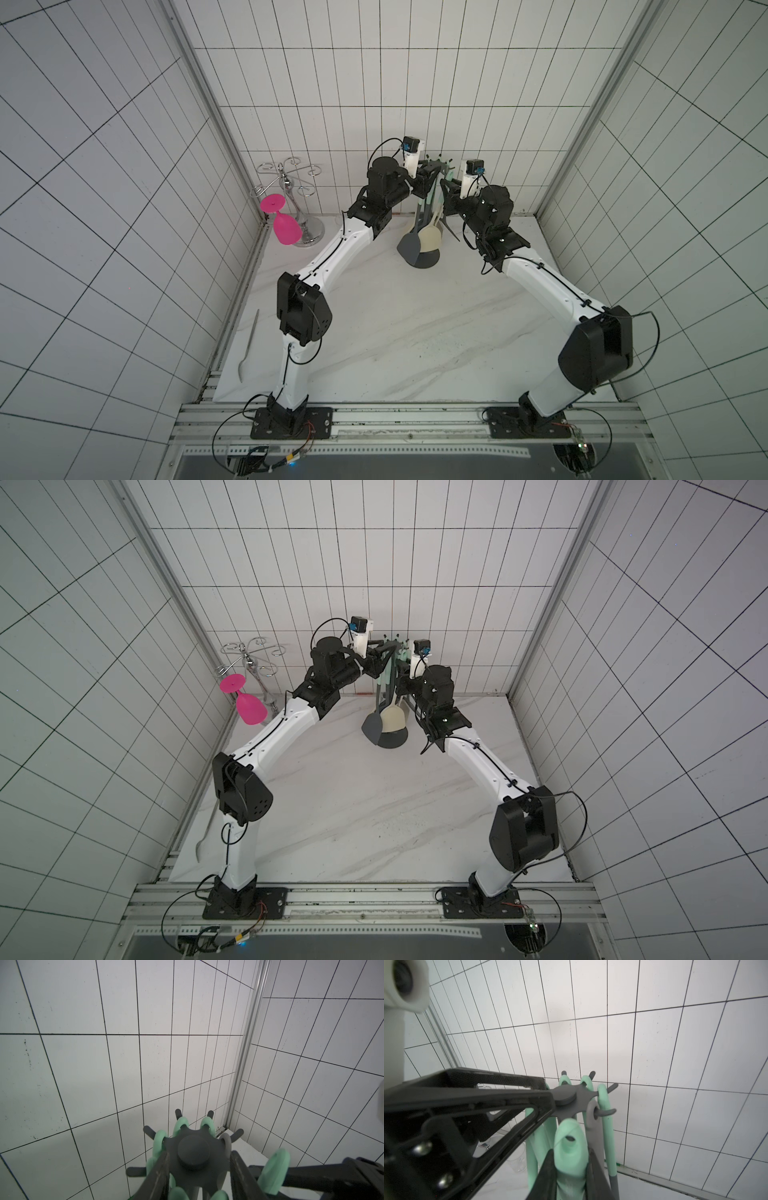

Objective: Take the spatula off the kitchen utensil rack
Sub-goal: Take off the spatula from the rack, then place the spatula at the center of the board.

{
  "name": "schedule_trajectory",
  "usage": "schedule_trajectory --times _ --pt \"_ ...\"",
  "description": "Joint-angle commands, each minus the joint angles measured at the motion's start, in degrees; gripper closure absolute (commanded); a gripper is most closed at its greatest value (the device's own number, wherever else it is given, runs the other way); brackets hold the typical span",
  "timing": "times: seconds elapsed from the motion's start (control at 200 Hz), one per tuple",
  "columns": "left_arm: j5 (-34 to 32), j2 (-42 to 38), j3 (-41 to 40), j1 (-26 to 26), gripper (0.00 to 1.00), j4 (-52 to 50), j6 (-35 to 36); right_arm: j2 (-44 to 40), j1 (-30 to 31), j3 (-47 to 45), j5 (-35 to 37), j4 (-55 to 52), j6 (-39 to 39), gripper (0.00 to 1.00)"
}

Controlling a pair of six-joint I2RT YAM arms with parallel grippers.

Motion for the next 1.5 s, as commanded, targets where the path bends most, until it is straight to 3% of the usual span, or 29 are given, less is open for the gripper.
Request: schedule_trajectory --times 0.0,0.165,0.315,0.475,0.675,0.85,0.994,1.124,1.279,1.494 --pt "-1.69 2.56 -0.52 0.35 0.67 -6.58 0.30 -3.45 -0.62 0.00 0.58 5.03 1.52 1.00" --pt "-0.97 1.81 -0.52 0.71 0.63 -6.67 0.29 -4.87 -0.70 1.85 0.98 -3.25 2.24 1.00" --pt "1.62 -0.16 -1.01 1.23 0.41 -6.39 -0.36 -8.19 -1.14 0.85 4.58 -12.70 1.68 1.00" --pt "4.13 -3.32 -3.33 1.30 0.26 -4.99 -0.17 -12.08 -1.75 -1.30 7.55 -21.00 0.75 1.00" --pt "6.64 -7.97 -7.66 1.24 0.21 -3.93 -0.81 -16.14 -1.94 -2.48 10.96 -30.25 4.06 1.00" --pt "6.49 -17.73 -20.27 1.22 0.20 -0.59 0.09 -19.38 -1.93 -5.54 10.64 -35.73 10.53 1.00" --pt "2.55 -30.22 -39.17 -0.64 0.20 5.19 3.10 -20.50 -1.85 -7.43 7.22 -37.78 15.41 1.00" --pt "-7.73 -35.99 -48.29 -9.60 0.20 0.52 9.64 -19.95 -0.75 -7.92 7.21 -39.82 20.04 1.00" --pt "-26.35 -36.28 -55.96 -22.43 0.21 4.73 9.37 -19.46 1.40 -8.44 10.26 -42.32 26.57 1.00" --pt "-32.37 -30.20 -58.77 -28.16 0.27 14.01 5.41 -19.59 2.54 -6.62 8.64 -46.59 31.71 1.00"
